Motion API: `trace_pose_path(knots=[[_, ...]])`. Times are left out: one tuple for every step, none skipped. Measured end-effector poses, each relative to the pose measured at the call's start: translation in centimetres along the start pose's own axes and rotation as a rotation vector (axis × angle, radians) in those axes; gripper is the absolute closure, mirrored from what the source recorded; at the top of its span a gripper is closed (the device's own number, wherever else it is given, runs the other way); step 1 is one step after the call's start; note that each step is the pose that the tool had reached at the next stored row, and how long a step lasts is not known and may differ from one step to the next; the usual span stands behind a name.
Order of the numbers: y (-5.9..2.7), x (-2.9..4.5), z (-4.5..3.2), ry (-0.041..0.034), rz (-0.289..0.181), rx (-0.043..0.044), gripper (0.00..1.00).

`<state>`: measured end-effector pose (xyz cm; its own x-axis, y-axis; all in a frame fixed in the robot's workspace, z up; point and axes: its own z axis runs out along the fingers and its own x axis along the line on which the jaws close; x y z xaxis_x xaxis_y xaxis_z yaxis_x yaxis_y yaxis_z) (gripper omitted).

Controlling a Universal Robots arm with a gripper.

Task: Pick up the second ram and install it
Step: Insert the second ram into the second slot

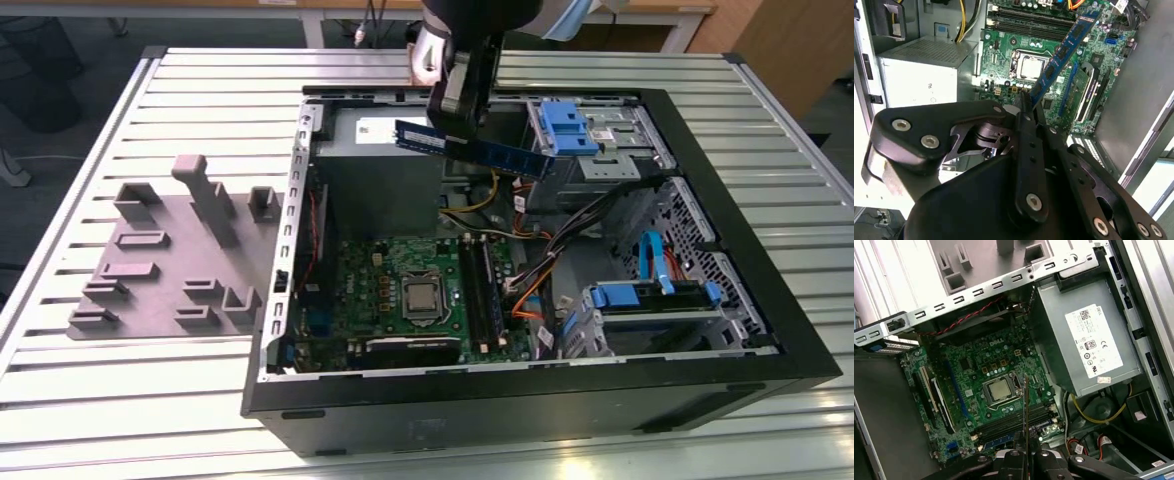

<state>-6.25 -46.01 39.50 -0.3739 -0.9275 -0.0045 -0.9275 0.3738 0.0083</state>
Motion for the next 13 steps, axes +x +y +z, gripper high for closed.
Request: trace_pose_path(knots=[[0.00, 0.00, 0.00, 0.0000, 0.004, 0.0000, 0.86], [0.00, 0.00, 0.00, 0.0000, 0.004, 0.0000, 0.86], [0.00, 0.00, 0.00, -0.0001, 0.005, 0.0000, 0.86], [0.00, 0.00, 0.00, 0.0000, 0.005, 0.0000, 0.86], [0.00, 0.00, 0.00, -0.0001, 0.006, 0.0001, 0.86], [0.00, 0.00, 0.00, -0.0001, 0.006, 0.0001, 0.86], [0.00, 0.00, 0.00, -0.0001, 0.007, 0.0001, 0.86], [0.00, 0.00, 0.00, -0.0001, 0.007, 0.0001, 0.86], [0.00, 0.00, 0.00, -0.0001, 0.008, 0.0001, 0.86], [0.00, 0.00, 0.00, -0.0001, 0.008, 0.0001, 0.86], [0.00, 0.00, 0.00, -0.0001, 0.009, 0.0000, 0.86], [0.00, 0.00, 0.00, -0.0001, 0.009, 0.0001, 0.86], [0.00, 0.00, 0.00, -0.0001, 0.010, 0.0001, 0.86]])
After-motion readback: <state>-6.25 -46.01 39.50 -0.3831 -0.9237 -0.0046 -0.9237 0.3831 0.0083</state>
